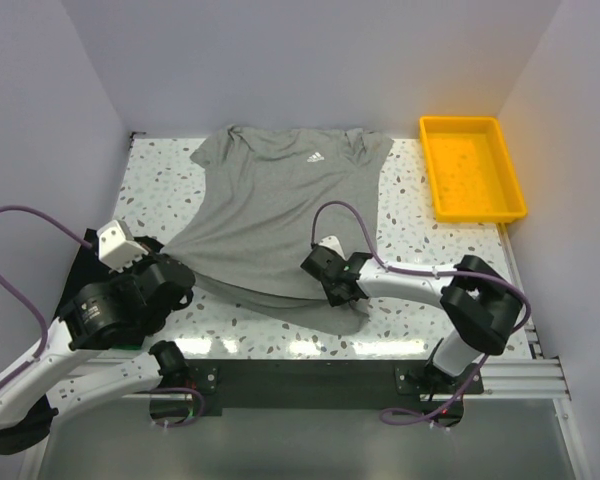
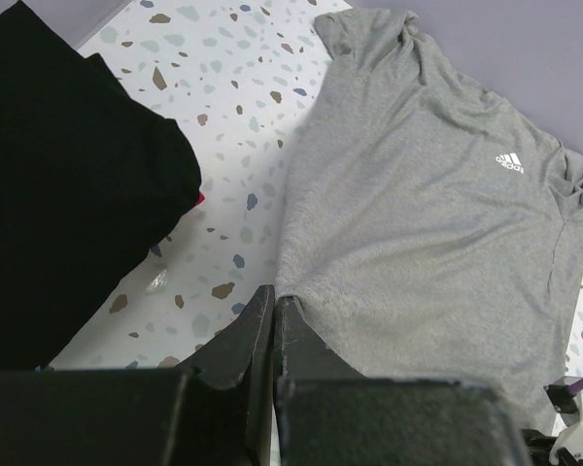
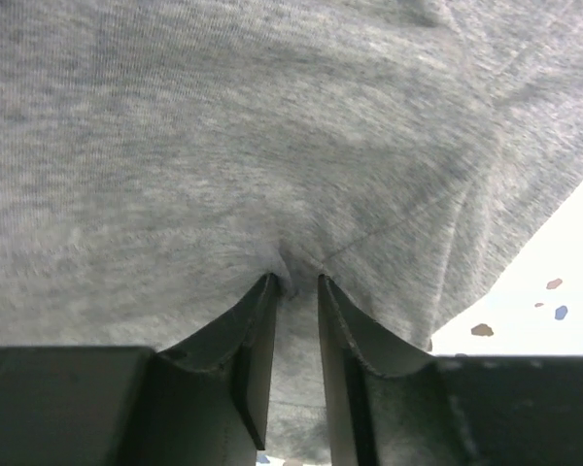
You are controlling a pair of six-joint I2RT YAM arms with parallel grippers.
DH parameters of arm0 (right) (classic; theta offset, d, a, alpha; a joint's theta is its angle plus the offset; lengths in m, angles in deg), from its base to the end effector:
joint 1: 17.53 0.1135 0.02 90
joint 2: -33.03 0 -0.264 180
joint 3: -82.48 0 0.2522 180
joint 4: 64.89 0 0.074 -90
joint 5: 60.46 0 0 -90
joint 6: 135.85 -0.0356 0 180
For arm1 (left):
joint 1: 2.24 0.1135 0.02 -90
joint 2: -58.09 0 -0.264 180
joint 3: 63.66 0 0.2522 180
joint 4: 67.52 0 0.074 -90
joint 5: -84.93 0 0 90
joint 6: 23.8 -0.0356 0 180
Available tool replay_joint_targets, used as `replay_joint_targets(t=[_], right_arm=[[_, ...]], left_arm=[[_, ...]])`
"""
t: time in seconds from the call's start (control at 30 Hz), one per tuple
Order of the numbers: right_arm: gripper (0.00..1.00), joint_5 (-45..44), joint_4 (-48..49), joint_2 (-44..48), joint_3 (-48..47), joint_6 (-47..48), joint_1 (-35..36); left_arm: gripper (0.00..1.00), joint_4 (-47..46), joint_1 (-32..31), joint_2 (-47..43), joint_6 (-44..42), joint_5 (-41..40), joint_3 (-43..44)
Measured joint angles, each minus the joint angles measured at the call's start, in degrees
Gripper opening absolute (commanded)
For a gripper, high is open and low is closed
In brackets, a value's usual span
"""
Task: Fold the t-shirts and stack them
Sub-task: Flatten the tshirt out
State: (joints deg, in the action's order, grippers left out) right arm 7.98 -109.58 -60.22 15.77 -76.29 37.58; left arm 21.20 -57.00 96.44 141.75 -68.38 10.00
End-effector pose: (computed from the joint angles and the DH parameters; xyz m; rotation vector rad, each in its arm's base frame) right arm 0.1795 0.2345 0.1630 -0.4844 2.6052 -0.0729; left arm 0.0678 -0.0408 0.3508 -0.7243 1.8003 -0.0779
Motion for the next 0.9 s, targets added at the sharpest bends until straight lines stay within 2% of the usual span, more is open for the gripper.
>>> replay_joint_targets(t=[0.27, 0.9], right_arm=[[0.43, 0.3, -1.2, 4.0, 0.1, 0.0, 0.0], [0.39, 3.2, 3.5, 1.1, 2.1, 0.4, -0.2]], left_arm=[[0.0, 0.0, 0.0, 0.0, -0.7, 0.0, 0.3], [0.0, 0.0, 0.0, -1.1, -3.2, -0.2, 0.8]])
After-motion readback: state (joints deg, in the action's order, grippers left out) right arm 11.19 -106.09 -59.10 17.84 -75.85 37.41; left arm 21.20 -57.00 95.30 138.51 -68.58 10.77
